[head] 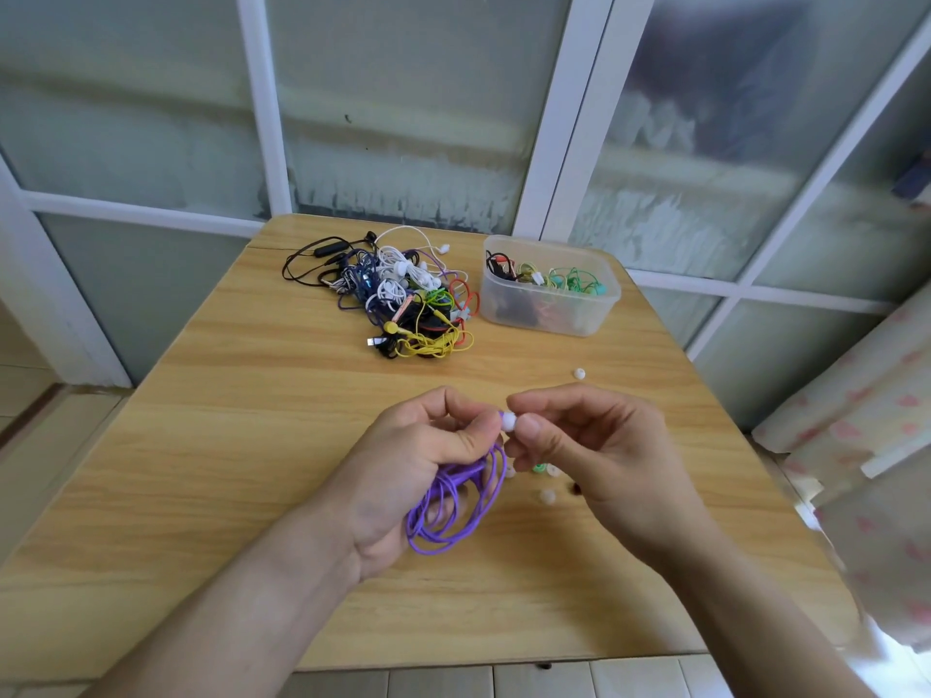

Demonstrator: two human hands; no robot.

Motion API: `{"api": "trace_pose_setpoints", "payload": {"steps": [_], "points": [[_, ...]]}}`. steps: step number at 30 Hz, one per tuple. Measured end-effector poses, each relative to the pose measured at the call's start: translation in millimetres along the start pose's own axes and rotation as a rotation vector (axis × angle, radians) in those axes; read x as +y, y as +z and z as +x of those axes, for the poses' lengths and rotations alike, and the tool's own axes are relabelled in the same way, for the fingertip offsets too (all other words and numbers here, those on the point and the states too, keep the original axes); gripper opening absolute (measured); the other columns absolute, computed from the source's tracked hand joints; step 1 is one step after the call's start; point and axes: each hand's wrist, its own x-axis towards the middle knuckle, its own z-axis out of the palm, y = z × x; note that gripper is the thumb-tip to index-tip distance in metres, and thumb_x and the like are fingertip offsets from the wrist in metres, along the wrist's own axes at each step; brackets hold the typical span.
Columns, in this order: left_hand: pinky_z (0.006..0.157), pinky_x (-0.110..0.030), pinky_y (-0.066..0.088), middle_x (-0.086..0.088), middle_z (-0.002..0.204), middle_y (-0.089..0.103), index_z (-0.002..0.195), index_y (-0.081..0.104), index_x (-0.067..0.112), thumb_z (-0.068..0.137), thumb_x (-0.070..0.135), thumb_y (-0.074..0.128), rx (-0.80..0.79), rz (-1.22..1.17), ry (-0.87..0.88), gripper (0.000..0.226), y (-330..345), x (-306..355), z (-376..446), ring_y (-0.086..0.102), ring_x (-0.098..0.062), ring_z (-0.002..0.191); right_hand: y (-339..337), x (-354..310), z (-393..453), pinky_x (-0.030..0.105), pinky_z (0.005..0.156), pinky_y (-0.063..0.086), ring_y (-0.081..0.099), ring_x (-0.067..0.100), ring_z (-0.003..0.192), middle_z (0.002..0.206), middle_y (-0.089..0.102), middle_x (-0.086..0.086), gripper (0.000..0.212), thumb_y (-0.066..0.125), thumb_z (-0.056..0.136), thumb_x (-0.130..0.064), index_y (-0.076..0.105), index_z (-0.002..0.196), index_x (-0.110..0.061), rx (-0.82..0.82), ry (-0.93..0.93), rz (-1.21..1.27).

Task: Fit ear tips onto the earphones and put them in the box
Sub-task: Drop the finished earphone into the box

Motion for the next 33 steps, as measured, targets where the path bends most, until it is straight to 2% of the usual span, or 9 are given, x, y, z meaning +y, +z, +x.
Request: {"api": "trace_pose_setpoints", "payload": {"steps": [3,7,11,13,18,21,25,30,33], "points": [[0.061,-0.027,0.029,-0.012,0.066,0.056,0.069,0.061,0.013,0.07,0.014,0.07,-0.014,-0.01,-0.03,0.01,-0.2,-1.0,-0.2,0.05,-0.022,0.05,-1.4,1.9,0.7,0.027,0.062,0.056,0.068,0.02,0.065,0.077,0.074,0.014,0.016,0.071,0.074,-0.009,0.074,0.089,-0.003,-0.033,0.015,0.009],[0.038,-0.016,0.038,-0.014,0.061,0.052,0.07,0.051,0.008,0.088,-0.005,0.055,-0.023,-0.076,-0.077,0.022,0.1,-2.7,0.1,0.046,-0.016,0.038,0.8,3.1,0.7,0.031,0.065,0.057,0.067,0.025,0.066,0.077,0.074,0.017,0.011,0.073,0.075,-0.01,0.075,0.085,-0.004,-0.052,0.001,-0.008],[0.04,-0.018,0.031,-0.013,0.062,0.053,0.065,0.053,0.012,0.079,0.0,0.064,-0.084,-0.032,-0.066,0.022,-4.0,-0.1,-0.1,0.042,-0.017,0.039,0.0,1.3,0.3,0.04,0.062,0.045,0.06,0.023,0.065,0.078,0.072,0.011,0.022,0.082,0.073,-0.03,0.078,0.085,-0.012,-0.107,0.083,-0.043],[0.048,-0.023,0.019,-0.014,0.064,0.051,0.065,0.052,0.013,0.075,-0.001,0.07,-0.128,0.018,-0.026,0.025,-2.4,2.9,-2.6,0.044,-0.017,0.039,1.6,-2.4,-0.1,0.036,0.059,0.043,0.059,0.019,0.062,0.076,0.071,0.011,0.019,0.083,0.067,-0.024,0.078,0.08,-0.011,-0.111,0.24,0.146],[0.035,-0.013,0.034,-0.006,0.055,0.053,0.077,0.046,0.003,0.086,-0.011,0.057,-0.048,0.076,0.176,0.02,5.0,0.6,-4.8,0.046,-0.017,0.035,10.0,-4.0,-1.7,0.019,0.056,0.055,0.064,0.017,0.058,0.072,0.067,0.01,0.006,0.071,0.068,0.0,0.073,0.072,-0.004,-0.08,0.54,0.647],[0.039,-0.02,0.041,0.0,0.057,0.06,0.077,0.045,-0.002,0.085,-0.014,0.059,-0.005,0.222,0.368,0.02,7.1,-2.3,-3.2,0.052,-0.014,0.04,12.6,-4.1,-1.1,0.021,0.058,0.057,0.067,0.016,0.064,0.081,0.068,0.01,0.036,0.091,0.05,0.002,0.072,0.081,-0.001,-0.116,0.61,0.808],[0.061,-0.017,0.049,0.01,0.069,0.064,0.075,0.051,0.004,0.077,-0.001,0.065,0.037,0.454,0.577,0.015,4.7,-4.7,2.8,0.061,-0.007,0.063,15.9,-4.4,-4.5,0.024,0.056,0.058,0.067,0.016,0.067,0.087,0.069,0.012,0.053,0.091,0.044,0.008,0.07,0.092,0.001,-0.069,0.668,0.936],[0.061,-0.033,0.052,-0.007,0.076,0.068,0.076,0.056,0.012,0.083,-0.004,0.069,0.118,0.455,0.555,0.021,0.6,-6.3,2.9,0.063,-0.03,0.064,15.4,-8.9,-5.5,0.023,0.059,0.057,0.064,0.014,0.06,0.076,0.068,0.011,0.021,0.068,0.073,-0.007,0.07,0.093,-0.001,0.0,0.433,0.506],[0.049,-0.023,0.047,-0.003,0.075,0.069,0.079,0.059,0.011,0.083,0.003,0.069,0.118,0.405,0.507,0.014,1.3,-6.4,1.6,0.062,-0.018,0.052,10.5,-12.0,-5.5,0.023,0.058,0.054,0.066,0.018,0.064,0.077,0.07,0.015,0.022,0.069,0.076,-0.009,0.069,0.095,0.001,0.003,0.239,0.272]]}}
